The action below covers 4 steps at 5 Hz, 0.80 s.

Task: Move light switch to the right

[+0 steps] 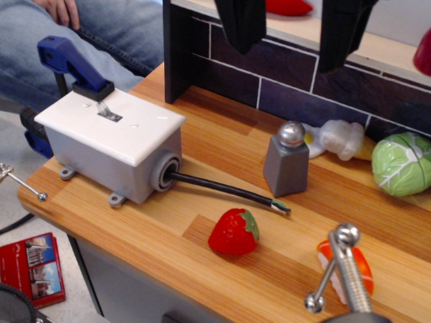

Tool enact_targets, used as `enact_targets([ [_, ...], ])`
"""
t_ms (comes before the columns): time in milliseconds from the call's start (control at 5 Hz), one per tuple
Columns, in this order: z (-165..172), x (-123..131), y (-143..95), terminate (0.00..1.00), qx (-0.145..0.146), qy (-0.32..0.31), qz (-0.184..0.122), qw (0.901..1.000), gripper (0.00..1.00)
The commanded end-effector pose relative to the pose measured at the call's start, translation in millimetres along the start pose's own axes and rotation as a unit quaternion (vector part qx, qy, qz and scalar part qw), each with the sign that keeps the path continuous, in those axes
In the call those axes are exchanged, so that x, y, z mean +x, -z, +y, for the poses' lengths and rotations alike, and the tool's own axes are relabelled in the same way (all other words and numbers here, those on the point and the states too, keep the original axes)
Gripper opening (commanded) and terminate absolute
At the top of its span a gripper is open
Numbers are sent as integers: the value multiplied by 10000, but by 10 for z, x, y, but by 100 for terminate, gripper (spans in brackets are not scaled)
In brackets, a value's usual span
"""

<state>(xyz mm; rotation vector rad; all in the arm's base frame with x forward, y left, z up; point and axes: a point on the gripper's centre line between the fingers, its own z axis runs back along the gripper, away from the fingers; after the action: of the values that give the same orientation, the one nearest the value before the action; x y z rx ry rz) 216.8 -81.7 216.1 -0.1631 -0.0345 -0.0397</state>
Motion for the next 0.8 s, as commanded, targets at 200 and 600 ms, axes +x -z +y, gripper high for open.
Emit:
enact_targets([
  [200, 290, 16, -17, 0, -93, -249, 10, 9996, 100],
  [600, 915, 27, 196, 0, -431, -604, -118, 9972, 100],
])
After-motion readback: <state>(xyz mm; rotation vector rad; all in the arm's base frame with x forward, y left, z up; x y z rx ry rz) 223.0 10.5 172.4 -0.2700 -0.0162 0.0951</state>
